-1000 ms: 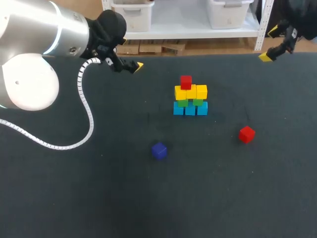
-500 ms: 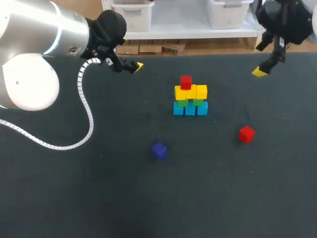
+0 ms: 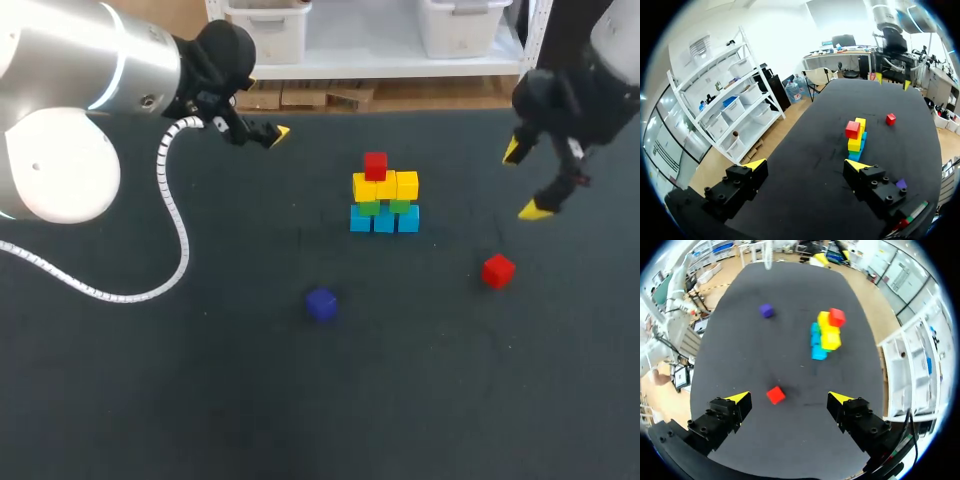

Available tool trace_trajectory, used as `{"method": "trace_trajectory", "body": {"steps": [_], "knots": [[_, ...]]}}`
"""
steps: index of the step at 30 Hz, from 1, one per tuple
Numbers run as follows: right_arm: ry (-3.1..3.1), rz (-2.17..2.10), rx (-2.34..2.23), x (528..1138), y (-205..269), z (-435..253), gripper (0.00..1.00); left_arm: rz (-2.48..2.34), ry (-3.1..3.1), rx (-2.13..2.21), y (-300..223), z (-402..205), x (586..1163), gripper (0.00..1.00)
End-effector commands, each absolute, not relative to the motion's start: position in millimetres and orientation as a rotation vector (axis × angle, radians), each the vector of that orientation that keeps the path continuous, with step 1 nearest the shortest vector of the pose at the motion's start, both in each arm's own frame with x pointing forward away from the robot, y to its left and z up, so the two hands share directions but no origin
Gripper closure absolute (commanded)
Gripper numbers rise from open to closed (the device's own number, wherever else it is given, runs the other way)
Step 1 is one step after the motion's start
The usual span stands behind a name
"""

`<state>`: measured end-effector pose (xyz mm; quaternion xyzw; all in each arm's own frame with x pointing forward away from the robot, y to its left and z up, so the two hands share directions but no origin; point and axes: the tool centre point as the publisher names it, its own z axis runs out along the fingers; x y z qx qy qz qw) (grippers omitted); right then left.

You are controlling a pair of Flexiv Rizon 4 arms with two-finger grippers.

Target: Place the blue cubes, place green cubes on the blue cubes, place the yellow cubes on the green cubes, then place the red cubes on the yellow cubes, and place purple cube on the red cubes.

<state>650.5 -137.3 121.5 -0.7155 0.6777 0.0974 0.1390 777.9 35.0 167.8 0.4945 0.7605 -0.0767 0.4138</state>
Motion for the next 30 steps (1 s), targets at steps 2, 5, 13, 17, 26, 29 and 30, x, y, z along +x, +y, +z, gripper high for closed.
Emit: {"method": "trace_trajectory", "body": {"steps": [2,5,13,17,26,29,30], "knots": [[1.914,0.279,-2.182,651,-125,98,0.0,-0.199,1.906,1.246,36,167,779,0.0],[1.891,0.247,-2.271,653,-124,85,0.0,-0.199,1.906,1.246,36,167,779,0.0],[1.869,0.202,-2.365,655,-130,55,0.0,-0.199,1.906,1.246,36,167,779,0.0],[1.837,0.229,-2.436,650,-134,43,0.0,-0.199,1.906,1.246,36,167,779,0.0],[1.746,0.193,-2.621,638,-143,16,0.0,-0.199,1.906,1.246,36,167,779,0.0],[1.721,0.186,-2.627,639,-140,11,0.0,-0.199,1.906,1.246,36,167,779,0.0],[1.716,0.175,-2.63,639,-139,10,0.0,-0.199,1.906,1.246,36,167,779,0.0]]}}
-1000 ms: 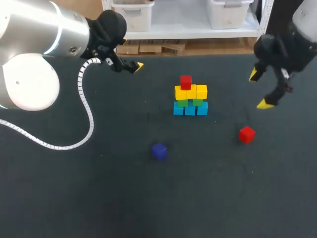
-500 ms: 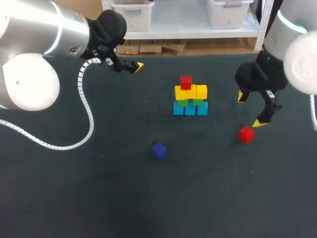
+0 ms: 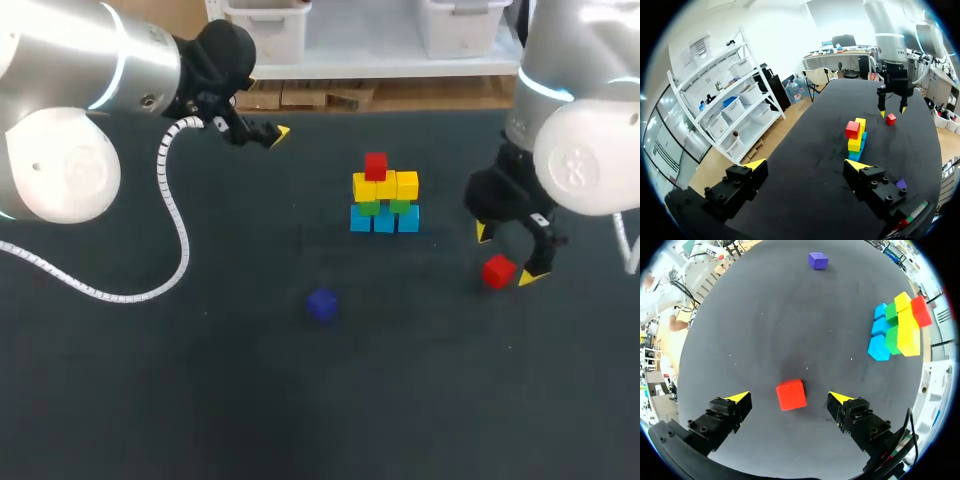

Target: Place the blue cubes, place green cubes on the blue cubes, place the yellow cubes on the green cubes, then place the red cubes on the yellow cubes, and place purple cube on the red cubes.

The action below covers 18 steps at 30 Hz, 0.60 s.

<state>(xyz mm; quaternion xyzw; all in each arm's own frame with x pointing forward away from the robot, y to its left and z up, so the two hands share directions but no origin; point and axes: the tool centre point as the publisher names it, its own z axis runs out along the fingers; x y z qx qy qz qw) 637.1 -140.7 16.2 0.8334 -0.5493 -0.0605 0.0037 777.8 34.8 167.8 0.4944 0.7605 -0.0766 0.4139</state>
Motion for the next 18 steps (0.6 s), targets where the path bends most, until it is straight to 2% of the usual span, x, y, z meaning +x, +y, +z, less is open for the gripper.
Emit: {"method": "trace_trajectory", "body": {"steps": [1,6,7,8,10,11,14,15,16,17,18], "knots": [[-1.708,-0.168,2.626,640,-139,8,0.0,-0.199,1.906,1.246,36,167,779,0.0],[-1.682,-0.129,2.626,643,-141,1,0.0,-0.199,1.906,1.246,36,167,779,0.0],[-1.679,-0.124,2.627,643,-141,0,0.19,-0.199,1.906,1.246,36,167,779,0.0],[-1.677,-0.122,2.627,643,-142,-1,0.33,-0.199,1.906,1.246,36,167,779,0.0],[-1.676,-0.117,2.624,643,-142,-2,0.41,-0.199,1.906,1.246,36,167,779,0.0],[-1.671,-0.109,2.621,642,-142,-4,0.51,-0.199,1.906,1.246,36,167,779,0.0],[-1.671,-0.09,2.614,642,-143,-7,0.65,-0.199,1.906,1.246,36,167,779,0.0],[-1.673,-0.09,2.613,642,-143,-7,0.74,-0.199,1.906,1.246,36,167,779,0.0],[-1.676,-0.088,2.611,642,-143,-7,0.91,-0.199,1.906,1.246,36,167,779,0.0],[-1.678,-0.087,2.61,642,-143,-7,1.0,-0.199,1.906,1.246,36,167,779,0.0],[-1.685,-0.089,2.605,642,-144,-6,1.0,-0.199,1.906,1.246,36,167,779,0.0]]}}
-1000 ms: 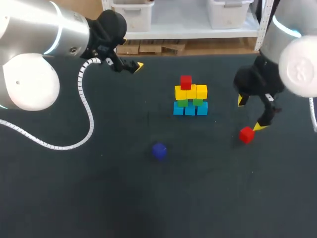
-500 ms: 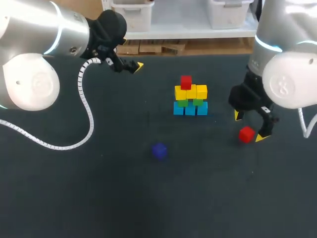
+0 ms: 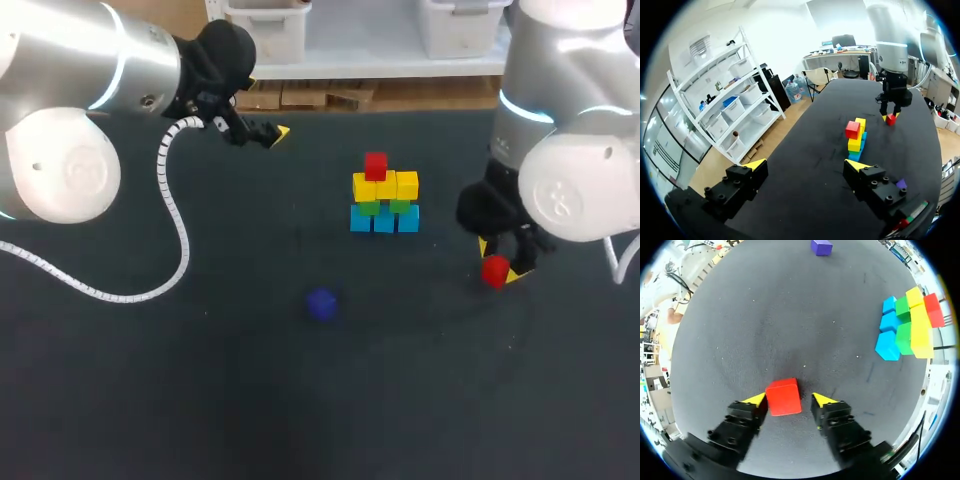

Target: Place the blue cubes, place green cubes on the blue cubes, place the yellow cubes on the green cubes, then place the red cubes on the yellow cubes, and place purple cube on the red cubes.

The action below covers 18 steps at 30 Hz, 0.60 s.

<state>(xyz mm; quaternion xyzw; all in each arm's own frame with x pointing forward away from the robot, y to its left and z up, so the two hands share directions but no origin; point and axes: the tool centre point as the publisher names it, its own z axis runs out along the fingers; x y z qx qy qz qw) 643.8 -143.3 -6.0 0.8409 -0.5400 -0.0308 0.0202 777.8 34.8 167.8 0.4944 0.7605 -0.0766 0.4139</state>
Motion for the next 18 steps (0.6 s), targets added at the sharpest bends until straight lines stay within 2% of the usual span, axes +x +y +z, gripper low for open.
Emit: {"method": "trace_trajectory", "body": {"steps": [1,18], "knots": [[-1.694,-0.094,2.6,641,-144,-5,1.0,-0.199,1.906,1.246,36,167,779,0.0],[-2.073,-0.22,2.18,649,-145,31,1.0,-0.199,1.906,1.246,36,167,779,0.0]]}}
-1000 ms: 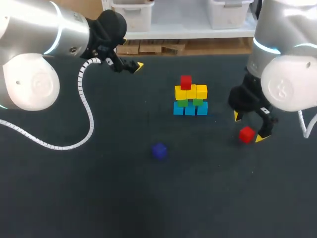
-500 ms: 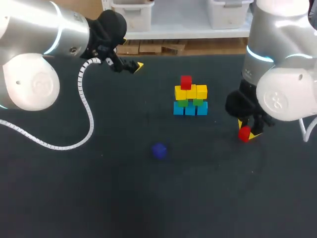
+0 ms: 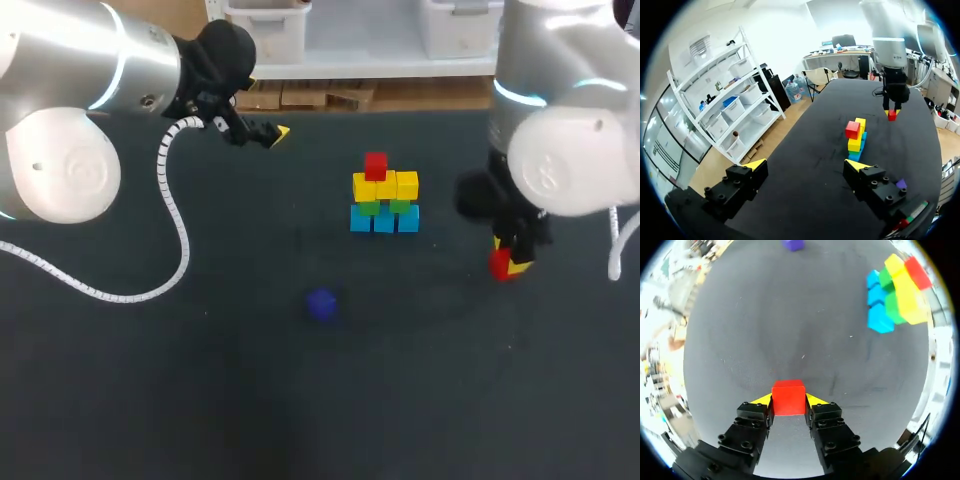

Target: Place the blue cubes, place green cubes on the blue cubes, place the yellow cubes on the green cubes, then place the red cubes on the yellow cubes, and place purple cube on the red cubes.

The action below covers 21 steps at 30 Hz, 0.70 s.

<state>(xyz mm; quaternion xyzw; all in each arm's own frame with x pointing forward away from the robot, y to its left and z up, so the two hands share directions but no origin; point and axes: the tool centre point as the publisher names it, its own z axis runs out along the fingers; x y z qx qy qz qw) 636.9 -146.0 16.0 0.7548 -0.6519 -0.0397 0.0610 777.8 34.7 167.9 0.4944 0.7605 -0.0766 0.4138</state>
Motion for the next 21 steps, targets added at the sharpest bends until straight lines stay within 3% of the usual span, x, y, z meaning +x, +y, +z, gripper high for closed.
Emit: {"method": "trace_trajectory", "body": {"steps": [1,21], "knots": [[-2.104,-0.22,2.157,650,-145,34,1.0,-0.199,1.906,1.246,36,167,779,0.0],[-2.324,0.008,1.986,709,-135,108,1.0,-0.199,1.906,1.246,36,167,779,0.0]]}}
